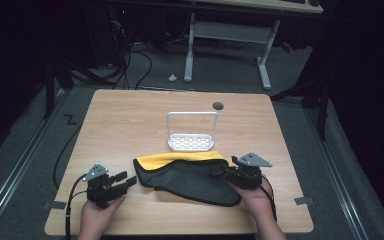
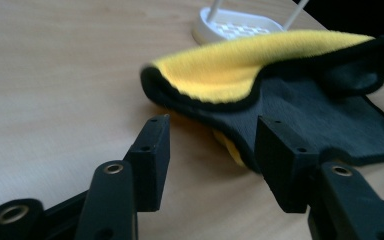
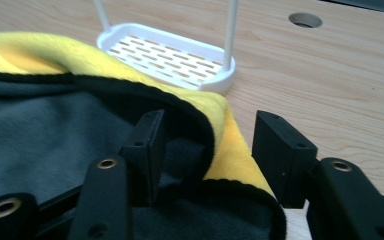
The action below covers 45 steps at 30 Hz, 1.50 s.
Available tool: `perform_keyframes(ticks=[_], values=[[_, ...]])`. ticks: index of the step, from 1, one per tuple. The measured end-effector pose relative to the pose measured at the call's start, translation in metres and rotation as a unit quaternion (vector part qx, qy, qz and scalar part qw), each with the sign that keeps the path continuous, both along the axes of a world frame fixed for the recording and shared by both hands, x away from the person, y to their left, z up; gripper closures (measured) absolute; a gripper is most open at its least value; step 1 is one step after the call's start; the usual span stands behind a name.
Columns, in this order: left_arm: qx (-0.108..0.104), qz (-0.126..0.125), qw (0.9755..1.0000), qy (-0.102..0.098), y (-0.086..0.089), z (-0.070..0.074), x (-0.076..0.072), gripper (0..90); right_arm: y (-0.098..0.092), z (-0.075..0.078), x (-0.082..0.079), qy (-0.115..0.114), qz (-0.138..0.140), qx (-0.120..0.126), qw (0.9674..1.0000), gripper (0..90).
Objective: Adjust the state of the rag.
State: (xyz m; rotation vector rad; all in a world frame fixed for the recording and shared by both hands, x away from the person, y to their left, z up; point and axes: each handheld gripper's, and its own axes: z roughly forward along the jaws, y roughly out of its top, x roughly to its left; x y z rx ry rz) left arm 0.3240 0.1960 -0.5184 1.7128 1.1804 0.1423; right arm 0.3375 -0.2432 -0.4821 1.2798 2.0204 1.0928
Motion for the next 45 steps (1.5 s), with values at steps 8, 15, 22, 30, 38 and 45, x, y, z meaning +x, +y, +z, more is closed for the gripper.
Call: perform_keyframes(ticks=[8, 15, 22, 30, 38, 45], values=[[0.009, -0.034, 0.9991, 0.024, -0.02, -0.01, 0.001, 45.3, -0.007, 0.017, -0.016, -0.011, 0.002, 0.036, 0.9993, 39.7], [0.007, -0.045, 0.9981, 0.042, -0.03, -0.016, 0.004, 53.3, -0.02, 0.018, -0.041, -0.012, 0.006, 0.034, 0.9993, 39.7], [0.01, -0.045, 0.9979, 0.044, -0.036, -0.018, 0.01, 78.4, -0.024, -0.008, -0.043, 0.032, 0.014, -0.006, 0.9994, 78.5], [-0.005, -0.053, 0.9983, 0.025, -0.018, 0.003, 0.004, 83.7, -0.006, -0.041, -0.017, 0.082, 0.021, -0.08, 0.9932, 90.0], [-0.047, -0.038, 0.9979, 0.021, 0.021, 0.022, 0.003, 83.0, -0.021, -0.04, -0.022, 0.081, -0.003, -0.093, 0.9924, 90.0], [-0.053, -0.003, 0.9972, 0.053, 0.033, 0.016, 0.002, 67.1, -0.028, -0.04, -0.023, 0.083, -0.013, -0.086, 0.9927, 90.0]])
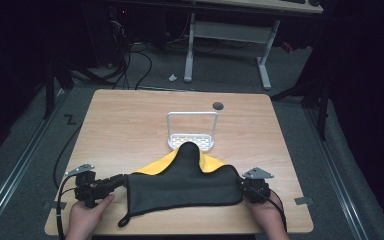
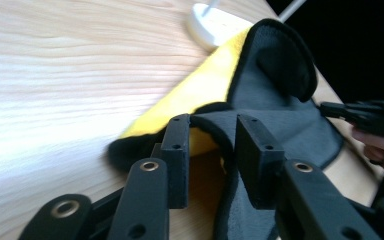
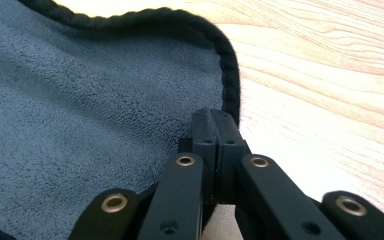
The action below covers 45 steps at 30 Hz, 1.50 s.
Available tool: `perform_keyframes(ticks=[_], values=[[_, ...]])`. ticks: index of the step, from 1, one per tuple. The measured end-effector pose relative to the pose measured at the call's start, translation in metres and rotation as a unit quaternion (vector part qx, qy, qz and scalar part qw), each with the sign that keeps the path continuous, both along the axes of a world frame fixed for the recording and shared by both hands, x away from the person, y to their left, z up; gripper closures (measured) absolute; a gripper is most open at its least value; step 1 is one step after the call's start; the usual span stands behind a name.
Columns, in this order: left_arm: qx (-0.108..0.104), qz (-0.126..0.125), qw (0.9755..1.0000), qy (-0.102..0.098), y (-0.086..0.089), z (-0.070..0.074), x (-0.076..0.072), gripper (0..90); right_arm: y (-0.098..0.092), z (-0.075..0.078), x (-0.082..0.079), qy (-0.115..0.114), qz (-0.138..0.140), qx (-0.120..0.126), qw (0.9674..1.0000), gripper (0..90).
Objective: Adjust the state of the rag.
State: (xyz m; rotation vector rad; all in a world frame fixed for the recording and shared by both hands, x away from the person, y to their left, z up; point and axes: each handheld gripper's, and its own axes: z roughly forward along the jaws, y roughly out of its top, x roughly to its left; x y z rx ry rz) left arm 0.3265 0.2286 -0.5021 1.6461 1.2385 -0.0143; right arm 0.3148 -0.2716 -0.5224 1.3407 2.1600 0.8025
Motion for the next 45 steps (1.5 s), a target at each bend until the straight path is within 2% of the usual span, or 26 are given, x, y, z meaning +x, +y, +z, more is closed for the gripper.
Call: perform_keyframes(ticks=[3, 4, 5, 8, 9, 15, 16, 17, 18, 20, 23, 24, 25, 27, 28, 31, 34, 35, 36, 37, 38, 40, 41, 43, 44, 45], values=[[0.039, -0.013, 0.9988, -0.025, -0.013, 0.008, -0.011, 67.3, 0.0, 0.0, -0.004, 0.001, 0.002, -0.003, 1.0, 90.0], [0.039, -0.013, 0.9988, -0.025, -0.013, 0.008, -0.011, 67.3, 0.0, 0.001, -0.007, 0.003, 0.001, -0.002, 1.0, 90.0], [0.049, -0.024, 0.9976, -0.042, -0.023, 0.012, -0.019, 66.7, -0.001, 0.001, -0.01, 0.005, 0.001, 0.0, 1.0, 90.0], [0.055, -0.039, 0.9962, -0.055, -0.035, 0.014, -0.026, 66.8, -0.001, 0.002, -0.016, 0.009, 0.002, -0.003, 1.0, 89.5], [0.067, -0.062, 0.9942, -0.056, -0.046, 0.012, -0.027, 66.5, 0.0, 0.004, -0.018, 0.01, 0.005, -0.002, 0.9999, 88.6], [0.097, -0.072, 0.9915, -0.048, -0.062, 0.0, -0.023, 67.0, 0.017, 0.01, -0.012, -0.017, 0.027, 0.002, 0.9995, 87.1], [0.114, -0.072, 0.9904, -0.03, -0.063, -0.011, -0.019, 67.1, 0.025, 0.008, -0.002, -0.022, 0.031, -0.01, 0.9992, 86.7], [0.114, -0.072, 0.9904, -0.03, -0.063, -0.011, -0.019, 67.2, 0.027, 0.007, 0.003, -0.023, 0.028, -0.011, 0.9993, 86.7], [0.139, -0.073, 0.9874, -0.017, -0.063, -0.019, -0.017, 67.3, 0.027, 0.006, 0.008, -0.021, 0.025, -0.008, 0.9994, 86.8], [0.147, -0.078, 0.9861, -0.004, -0.062, -0.024, -0.018, 67.1, 0.027, 0.002, 0.014, -0.005, 0.024, -0.012, 0.9996, 86.9], [0.145, -0.08, 0.9861, -0.005, -0.061, -0.026, -0.023, 66.6, 0.025, -0.001, 0.006, -0.007, 0.028, -0.01, 0.9995, 87.2], [0.143, -0.08, 0.9865, -0.001, -0.061, -0.025, -0.026, 66.6, 0.023, 0.0, 0.0, -0.004, 0.03, -0.01, 0.9995, 87.2], [0.145, -0.085, 0.9857, 0.004, -0.061, -0.024, -0.032, 66.7, 0.02, 0.001, -0.019, 0.001, 0.035, -0.01, 0.9993, 87.2], [0.145, -0.088, 0.9856, 0.003, -0.062, -0.024, -0.038, 66.7, 0.019, 0.002, -0.025, 0.005, 0.034, -0.011, 0.9993, 87.2], [0.147, -0.09, 0.985, 0.005, -0.062, -0.024, -0.042, 66.8, 0.017, 0.002, -0.04, 0.006, 0.033, -0.009, 0.9994, 86.6], [0.159, -0.096, 0.9825, 0.006, -0.064, -0.02, -0.05, 67.1, 0.017, 0.006, -0.046, -0.002, 0.036, -0.004, 0.9993, 85.0], [0.128, -0.08, 0.9883, -0.023, -0.06, -0.009, -0.045, 67.2, 0.028, 0.015, -0.044, -0.026, 0.048, 0.024, 0.9982, 81.0], [0.124, -0.074, 0.9891, -0.031, -0.059, -0.007, -0.041, 67.1, 0.034, 0.017, -0.042, -0.028, 0.057, 0.032, 0.9975, 79.3], [0.124, -0.074, 0.9891, -0.031, -0.059, -0.007, -0.041, 66.5, 0.034, 0.017, -0.042, -0.028, 0.057, 0.032, 0.9975, 79.3], [0.129, -0.07, 0.9883, -0.041, -0.06, -0.005, -0.035, 65.7, 0.054, 0.019, -0.034, -0.033, 0.078, 0.03, 0.9959, 71.9], [0.138, -0.069, 0.9871, -0.044, -0.063, -0.008, -0.026, 65.5, 0.061, 0.019, -0.031, -0.033, 0.088, 0.033, 0.995, 68.0], [0.131, -0.076, 0.988, -0.031, -0.067, -0.018, -0.018, 64.4, 0.079, 0.016, -0.022, -0.031, 0.097, 0.031, 0.9943, 60.0], [0.141, -0.083, 0.9863, -0.023, -0.073, -0.024, -0.017, 64.1, 0.087, 0.013, -0.018, -0.03, 0.104, 0.016, 0.994, 57.3], [0.143, -0.087, 0.9856, -0.026, -0.076, -0.028, -0.02, 63.2, 0.098, 0.005, -0.01, -0.017, 0.108, -0.011, 0.994, 62.6], [0.145, -0.087, 0.9853, -0.027, -0.077, -0.028, -0.021, 63.3, 0.101, 0.002, -0.008, -0.012, 0.11, -0.023, 0.9935, 75.9], [0.149, -0.088, 0.9846, -0.027, -0.077, -0.027, -0.022, 63.4, 0.1, 0.002, -0.008, -0.024, 0.107, -0.041, 0.9931, 86.3]])
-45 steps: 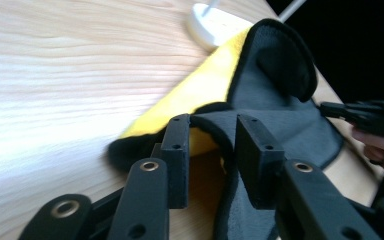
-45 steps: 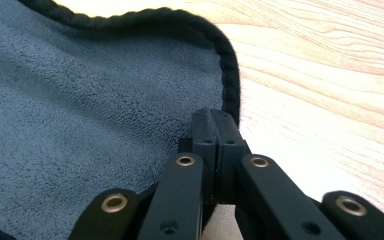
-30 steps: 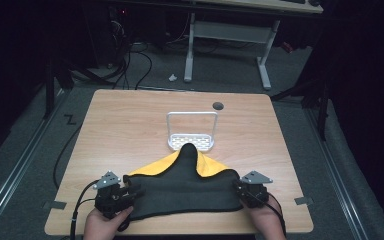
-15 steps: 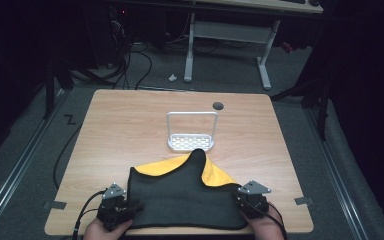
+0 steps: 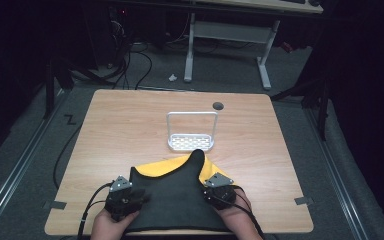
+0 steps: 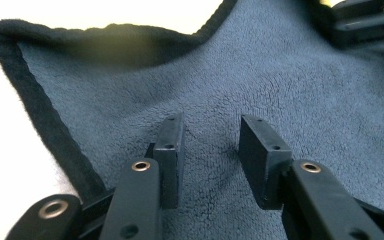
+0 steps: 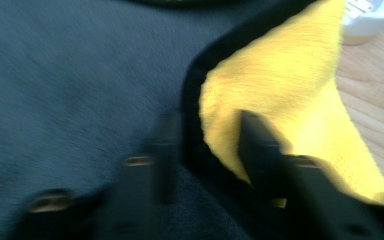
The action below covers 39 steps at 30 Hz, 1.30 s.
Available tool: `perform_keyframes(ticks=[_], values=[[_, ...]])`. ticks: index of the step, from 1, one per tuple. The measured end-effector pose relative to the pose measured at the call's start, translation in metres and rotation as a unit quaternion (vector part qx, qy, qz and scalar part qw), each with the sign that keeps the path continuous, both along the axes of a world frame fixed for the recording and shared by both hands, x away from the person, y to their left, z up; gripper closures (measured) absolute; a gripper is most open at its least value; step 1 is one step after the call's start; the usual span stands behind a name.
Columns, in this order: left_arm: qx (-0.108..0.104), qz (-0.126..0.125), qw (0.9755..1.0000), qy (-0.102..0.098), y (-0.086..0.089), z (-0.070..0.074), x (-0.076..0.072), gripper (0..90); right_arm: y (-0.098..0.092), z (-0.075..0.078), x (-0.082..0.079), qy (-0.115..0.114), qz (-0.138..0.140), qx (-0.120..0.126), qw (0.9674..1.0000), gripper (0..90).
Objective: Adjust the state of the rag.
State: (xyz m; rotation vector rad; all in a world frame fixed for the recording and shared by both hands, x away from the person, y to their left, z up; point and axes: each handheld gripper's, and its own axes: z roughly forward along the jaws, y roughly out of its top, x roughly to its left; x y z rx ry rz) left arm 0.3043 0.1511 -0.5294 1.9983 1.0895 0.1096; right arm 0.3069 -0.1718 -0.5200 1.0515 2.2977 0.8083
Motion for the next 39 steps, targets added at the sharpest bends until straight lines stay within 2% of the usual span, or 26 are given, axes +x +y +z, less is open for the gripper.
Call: perform_keyframes(ticks=[2, 3, 4, 6, 7, 8, 9, 10, 13, 14, 15, 16, 17, 19, 21, 25, 27, 29, 31, 32, 33, 34, 35, 36, 37, 39], values=[[0.003, -0.003, 1.0, 0.001, 0.001, 0.0, -0.003, 63.5, -0.012, 0.009, 0.004, -0.019, -0.023, -0.001, 0.9996, 86.6], [0.003, -0.003, 1.0, 0.001, 0.001, 0.0, -0.003, 63.6, -0.012, 0.009, 0.004, -0.019, -0.023, -0.001, 0.9996, 86.6], [0.002, -0.006, 0.9999, 0.009, 0.002, 0.001, -0.007, 63.9, -0.037, 0.018, 0.015, -0.031, -0.065, 0.019, 0.9972, 86.3], [0.006, -0.008, 0.9999, 0.009, 0.003, 0.002, -0.01, 65.0, -0.058, 0.021, 0.026, -0.04, -0.102, 0.022, 0.9937, 81.3], [0.011, -0.012, 0.9998, 0.006, 0.004, 0.002, -0.013, 65.0, -0.058, 0.021, 0.026, -0.04, -0.102, 0.022, 0.9937, 81.3], [0.013, -0.013, 0.9998, 0.007, 0.006, 0.003, -0.016, 65.1, -0.079, 0.022, 0.035, -0.039, -0.138, 0.03, 0.9892, 72.0], [0.013, -0.013, 0.9998, 0.007, 0.006, 0.003, -0.016, 65.1, -0.079, 0.022, 0.035, -0.039, -0.138, 0.03, 0.9892, 72.0], [0.013, -0.01, 0.9999, 0.004, 0.009, 0.005, -0.015, 65.0, -0.088, 0.027, 0.034, -0.049, -0.147, 0.035, 0.9872, 66.7], [0.002, -0.003, 1.0, 0.001, 0.011, 0.007, -0.009, 64.6, -0.088, 0.035, 0.025, -0.069, -0.141, 0.049, 0.9863, 67.0], [-0.002, -0.002, 1.0, 0.002, 0.01, 0.007, -0.005, 64.6, -0.088, 0.035, 0.025, -0.069, -0.141, 0.049, 0.9863, 67.0], [-0.007, -0.003, 1.0, 0.003, 0.008, 0.007, 0.0, 64.5, -0.086, 0.037, 0.022, -0.075, -0.132, 0.055, 0.9868, 71.0], [-0.001, -0.006, 1.0, 0.002, 0.002, 0.005, 0.005, 64.6, -0.077, 0.031, 0.02, -0.053, -0.103, 0.058, 0.9916, 80.8], [0.004, -0.005, 1.0, 0.003, 0.0, 0.003, 0.007, 64.6, -0.074, 0.026, 0.023, -0.04, -0.097, 0.053, 0.9931, 83.8], [0.003, -0.005, 1.0, 0.0, -0.002, 0.0, 0.006, 64.8, -0.072, 0.008, 0.034, -0.005, -0.1, 0.034, 0.9944, 89.7], [0.006, -0.008, 0.9999, -0.001, -0.002, 0.001, 0.001, 64.8, -0.073, -0.001, 0.037, 0.023, -0.104, 0.034, 0.9937, 90.0], [0.004, -0.022, 0.9997, 0.01, -0.002, 0.001, -0.013, 67.2, -0.079, -0.001, 0.015, 0.032, -0.086, 0.033, 0.9952, 90.0], [0.003, -0.033, 0.9993, 0.019, -0.004, 0.002, -0.016, 70.0, -0.085, -0.001, -0.001, 0.033, -0.083, 0.037, 0.9954, 90.0], [0.001, -0.035, 0.9991, 0.024, -0.005, 0.002, -0.013, 72.7, -0.089, -0.001, -0.007, 0.034, -0.083, 0.036, 0.9953, 90.0], [0.005, -0.036, 0.999, 0.026, -0.014, 0.005, 0.001, 76.1, -0.092, -0.001, -0.007, 0.037, -0.083, 0.045, 0.9948, 90.0], [0.005, -0.036, 0.999, 0.026, -0.014, 0.005, 0.001, 76.7, -0.092, -0.001, -0.007, 0.037, -0.083, 0.045, 0.9948, 90.0], [0.014, -0.041, 0.9989, 0.017, -0.022, 0.007, 0.012, 78.0, -0.092, -0.001, -0.006, 0.037, -0.087, 0.047, 0.9944, 90.0], [0.014, -0.041, 0.9989, 0.017, -0.022, 0.007, 0.012, 78.7, -0.092, -0.001, -0.006, 0.037, -0.087, 0.047, 0.9944, 90.0], [0.015, -0.037, 0.9991, 0.013, -0.028, 0.007, 0.025, 79.4, -0.092, -0.002, -0.005, 0.034, -0.086, 0.046, 0.9947, 90.0], [0.015, -0.037, 0.9991, 0.013, -0.028, 0.007, 0.025, 79.4, -0.092, -0.002, -0.005, 0.034, -0.086, 0.046, 0.9947, 90.0], [0.013, -0.028, 0.9995, 0.006, -0.031, 0.008, 0.04, 79.4, -0.093, -0.002, -0.005, 0.034, -0.085, 0.048, 0.9946, 90.0], [0.013, -0.014, 0.9998, -0.002, -0.031, 0.009, 0.056, 79.7, -0.094, -0.002, -0.005, 0.033, -0.083, 0.05, 0.9948, 90.0]])
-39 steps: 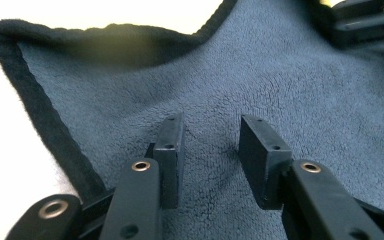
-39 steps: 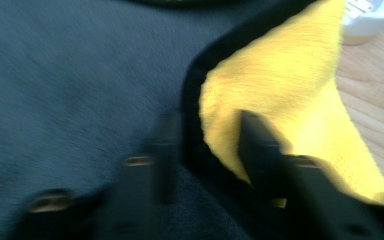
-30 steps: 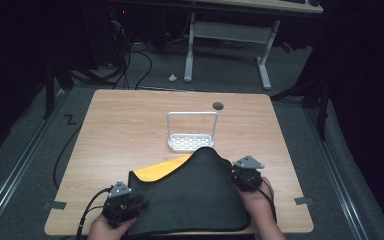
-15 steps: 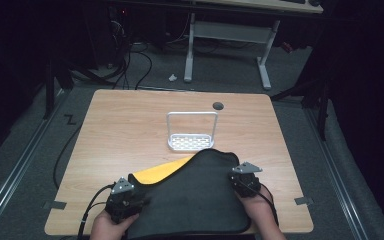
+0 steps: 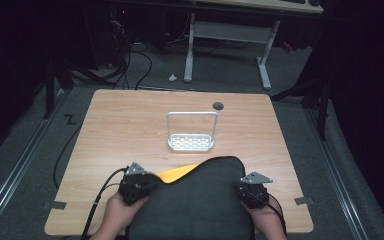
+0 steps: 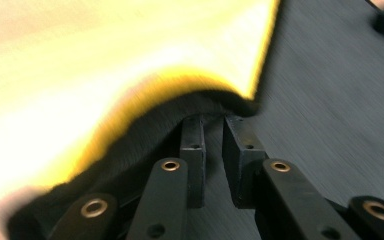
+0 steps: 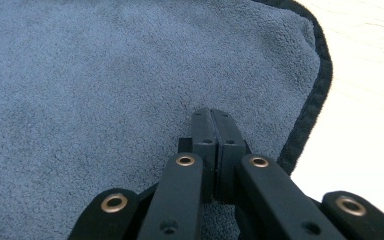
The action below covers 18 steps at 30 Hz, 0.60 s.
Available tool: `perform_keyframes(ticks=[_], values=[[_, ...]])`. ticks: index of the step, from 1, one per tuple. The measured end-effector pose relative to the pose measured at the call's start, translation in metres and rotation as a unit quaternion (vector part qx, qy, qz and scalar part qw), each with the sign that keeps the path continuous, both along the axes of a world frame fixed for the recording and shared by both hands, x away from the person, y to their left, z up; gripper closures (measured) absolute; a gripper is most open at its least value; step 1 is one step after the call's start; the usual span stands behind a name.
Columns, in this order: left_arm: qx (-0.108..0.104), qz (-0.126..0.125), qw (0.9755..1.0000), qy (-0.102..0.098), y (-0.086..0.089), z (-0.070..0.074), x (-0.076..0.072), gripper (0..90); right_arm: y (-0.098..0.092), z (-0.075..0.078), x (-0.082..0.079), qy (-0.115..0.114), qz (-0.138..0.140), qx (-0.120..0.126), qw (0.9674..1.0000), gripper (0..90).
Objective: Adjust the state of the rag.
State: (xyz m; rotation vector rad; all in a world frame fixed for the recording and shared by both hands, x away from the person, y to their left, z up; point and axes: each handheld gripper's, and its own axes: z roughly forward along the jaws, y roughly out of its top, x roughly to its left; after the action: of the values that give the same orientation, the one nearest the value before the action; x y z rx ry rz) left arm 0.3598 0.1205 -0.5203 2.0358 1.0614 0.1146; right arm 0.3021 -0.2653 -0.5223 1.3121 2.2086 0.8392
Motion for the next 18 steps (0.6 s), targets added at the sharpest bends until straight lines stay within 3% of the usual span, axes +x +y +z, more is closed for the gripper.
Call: perform_keyframes(ticks=[1, 3, 4, 5, 7, 8, 10, 12, 13, 15, 16, 18], values=[[0.0, 0.0, 1.0, 0.0, 0.0, 0.0, 0.0, 80.1, 0.0, 0.0, 0.0, 0.0, 0.0, 0.0, 1.0, 90.0], [0.005, 0.034, 0.9994, -0.008, 0.007, 0.002, 0.023, 80.1, 0.0, 0.0, 0.0, -0.001, 0.001, -0.002, 1.0, 90.0], [0.004, 0.05, 0.9987, -0.01, 0.012, 0.003, 0.03, 80.1, 0.001, 0.0, 0.0, -0.002, 0.001, -0.003, 1.0, 90.0], [0.004, 0.05, 0.9987, -0.01, 0.012, 0.003, 0.03, 80.1, 0.001, 0.0, 0.0, -0.002, 0.001, -0.003, 1.0, 90.0], [-0.001, 0.101, 0.9948, -0.009, 0.031, 0.004, 0.043, 79.2, 0.0, 0.0, 0.0, -0.003, 0.002, -0.003, 1.0, 90.0], [-0.008, 0.105, 0.9944, -0.008, 0.036, 0.005, 0.043, 79.0, 0.0, 0.0, 0.0, -0.003, 0.003, -0.002, 1.0, 90.0], [-0.011, 0.101, 0.9948, -0.006, 0.038, 0.007, 0.04, 78.1, 0.0, 0.0, -0.001, -0.002, 0.002, -0.001, 1.0, 90.0], [-0.004, 0.055, 0.9983, -0.016, 0.034, 0.009, 0.015, 76.8, 0.001, 0.0, -0.001, -0.003, 0.003, -0.003, 1.0, 90.0], [-0.004, 0.055, 0.9983, -0.016, 0.034, 0.009, 0.015, 76.2, 0.001, 0.0, 0.0, -0.001, 0.002, -0.003, 1.0, 89.4], [0.001, 0.037, 0.9993, -0.008, 0.031, 0.004, -0.001, 76.0, 0.001, 0.001, 0.0, -0.001, 0.002, -0.004, 1.0, 88.3], [0.016, 0.031, 0.9994, -0.001, 0.028, -0.004, -0.007, 75.6, 0.002, 0.002, 0.0, -0.005, 0.004, -0.003, 1.0, 88.2], [0.018, 0.031, 0.9993, -0.012, 0.028, -0.008, -0.009, 76.5, 0.004, 0.0, 0.002, -0.003, 0.004, -0.008, 1.0, 88.5]])
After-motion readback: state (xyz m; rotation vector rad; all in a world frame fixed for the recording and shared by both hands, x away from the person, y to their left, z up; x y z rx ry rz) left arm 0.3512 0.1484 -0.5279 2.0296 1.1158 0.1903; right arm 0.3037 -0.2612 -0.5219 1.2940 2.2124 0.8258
